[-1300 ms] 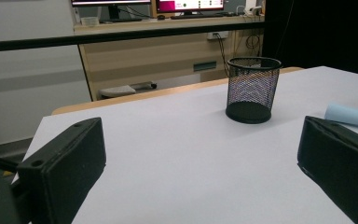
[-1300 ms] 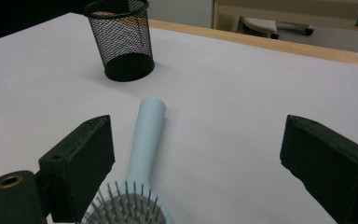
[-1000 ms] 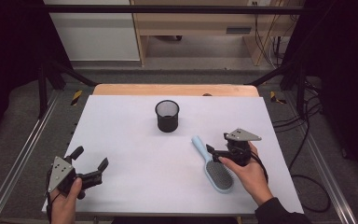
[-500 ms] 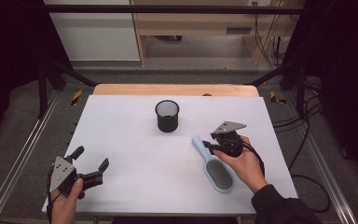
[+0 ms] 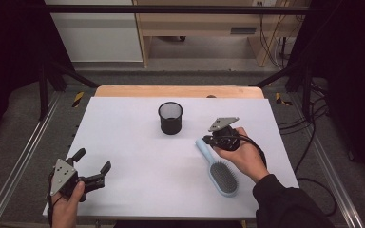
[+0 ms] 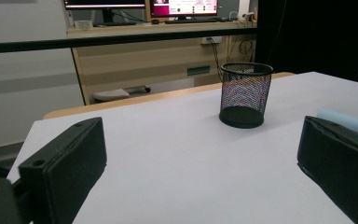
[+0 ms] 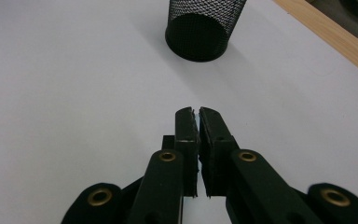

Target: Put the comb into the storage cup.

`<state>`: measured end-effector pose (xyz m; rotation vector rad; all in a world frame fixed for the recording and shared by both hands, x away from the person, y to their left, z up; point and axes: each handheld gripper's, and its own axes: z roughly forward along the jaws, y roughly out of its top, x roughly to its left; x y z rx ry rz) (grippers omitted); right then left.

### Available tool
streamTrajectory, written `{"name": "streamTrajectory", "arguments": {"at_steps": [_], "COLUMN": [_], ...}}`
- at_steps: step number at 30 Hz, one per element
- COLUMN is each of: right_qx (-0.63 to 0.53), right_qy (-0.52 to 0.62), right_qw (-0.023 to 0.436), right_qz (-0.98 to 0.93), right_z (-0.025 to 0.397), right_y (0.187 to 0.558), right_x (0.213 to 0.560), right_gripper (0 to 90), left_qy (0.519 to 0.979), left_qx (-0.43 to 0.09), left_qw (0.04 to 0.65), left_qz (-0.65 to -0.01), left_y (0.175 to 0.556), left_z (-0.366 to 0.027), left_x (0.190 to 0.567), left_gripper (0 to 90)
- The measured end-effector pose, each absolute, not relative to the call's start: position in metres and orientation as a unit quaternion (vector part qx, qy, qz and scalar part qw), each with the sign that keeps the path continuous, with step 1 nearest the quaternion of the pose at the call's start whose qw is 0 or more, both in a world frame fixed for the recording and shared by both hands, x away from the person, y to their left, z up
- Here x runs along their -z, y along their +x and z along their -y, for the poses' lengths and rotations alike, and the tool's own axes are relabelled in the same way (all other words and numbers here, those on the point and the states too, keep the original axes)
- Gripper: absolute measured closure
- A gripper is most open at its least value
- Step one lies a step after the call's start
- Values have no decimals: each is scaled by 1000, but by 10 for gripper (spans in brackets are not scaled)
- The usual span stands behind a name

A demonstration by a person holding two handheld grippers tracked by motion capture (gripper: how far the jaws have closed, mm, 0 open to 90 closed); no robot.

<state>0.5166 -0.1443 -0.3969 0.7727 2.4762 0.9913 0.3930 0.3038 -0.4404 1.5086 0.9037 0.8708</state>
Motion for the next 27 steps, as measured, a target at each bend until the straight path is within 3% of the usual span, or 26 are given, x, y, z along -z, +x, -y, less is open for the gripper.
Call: {"name": "streamTrajectory", "arguments": {"at_steps": [20, 27], "right_qx": [-289, -270], "right_qy": [240, 232], "right_qw": [113, 108], "right_qz": [-920, -928], "right_z": [120, 112], "right_y": [536, 542], "right_x": [428, 440], "right_gripper": [900, 900], "left_qy": [646, 648], "left_qx": [-369, -370], "left_qw": [553, 553], "left_qz": [-374, -370], "left_y": [393, 393], "left_z": [-302, -301], "left_x": [440, 439], "left_gripper": [13, 13]}}
